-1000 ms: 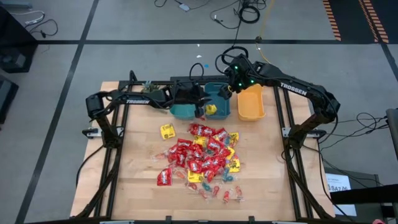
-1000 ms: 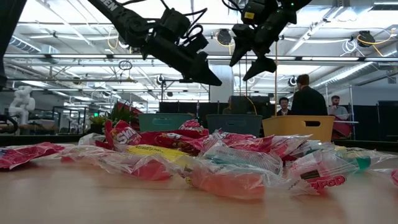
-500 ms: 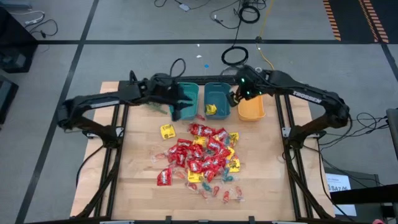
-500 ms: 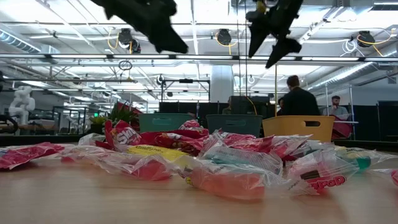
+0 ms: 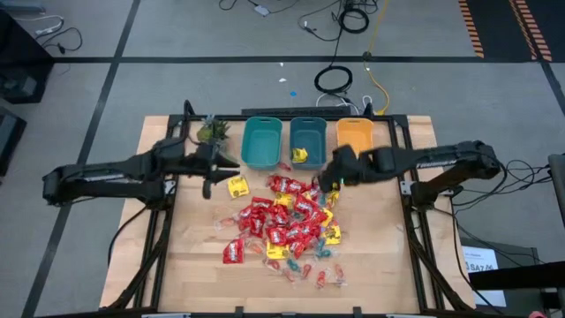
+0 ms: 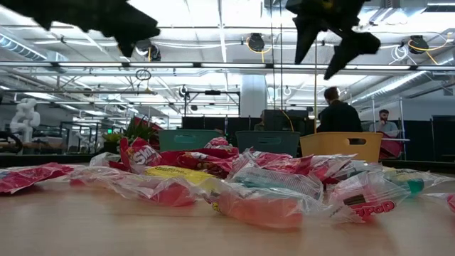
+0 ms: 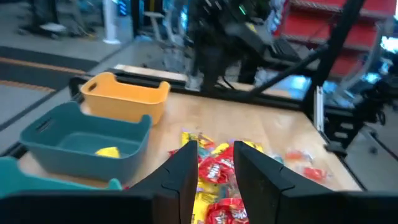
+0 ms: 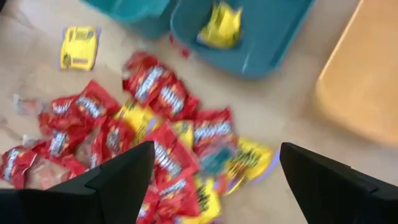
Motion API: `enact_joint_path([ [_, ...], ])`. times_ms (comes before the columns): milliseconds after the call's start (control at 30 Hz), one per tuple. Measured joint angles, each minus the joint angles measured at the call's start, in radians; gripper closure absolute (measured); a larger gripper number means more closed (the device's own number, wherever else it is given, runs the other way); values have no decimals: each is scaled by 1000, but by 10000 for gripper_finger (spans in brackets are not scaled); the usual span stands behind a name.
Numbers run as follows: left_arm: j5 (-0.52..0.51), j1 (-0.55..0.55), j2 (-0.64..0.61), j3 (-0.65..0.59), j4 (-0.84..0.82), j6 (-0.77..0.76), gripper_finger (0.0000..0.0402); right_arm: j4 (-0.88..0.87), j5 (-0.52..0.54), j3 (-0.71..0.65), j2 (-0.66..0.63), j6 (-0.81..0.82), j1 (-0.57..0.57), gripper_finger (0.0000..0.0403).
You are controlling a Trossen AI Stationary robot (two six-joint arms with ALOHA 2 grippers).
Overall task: Sort candy
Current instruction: Put the blue gummy candy into the yellow bin
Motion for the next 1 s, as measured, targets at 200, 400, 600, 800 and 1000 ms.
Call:
enact_joint_path([
  [200,-194,-139,-159,-110,5,-5,288,150,12,-164,0,226,104,65],
  [400,-239,-218,-226,-200,10,30,288,306,16,-243,13,302,135,74],
  [600,-243,-230,-248,-272,40,48,288,356,6,-219,96,270,115,97],
  [800,-241,-230,-249,-277,43,48,288,346,-44,-218,192,296,85,103],
  [1000,-238,-229,-249,-277,43,48,288,348,-85,-218,280,320,31,103],
])
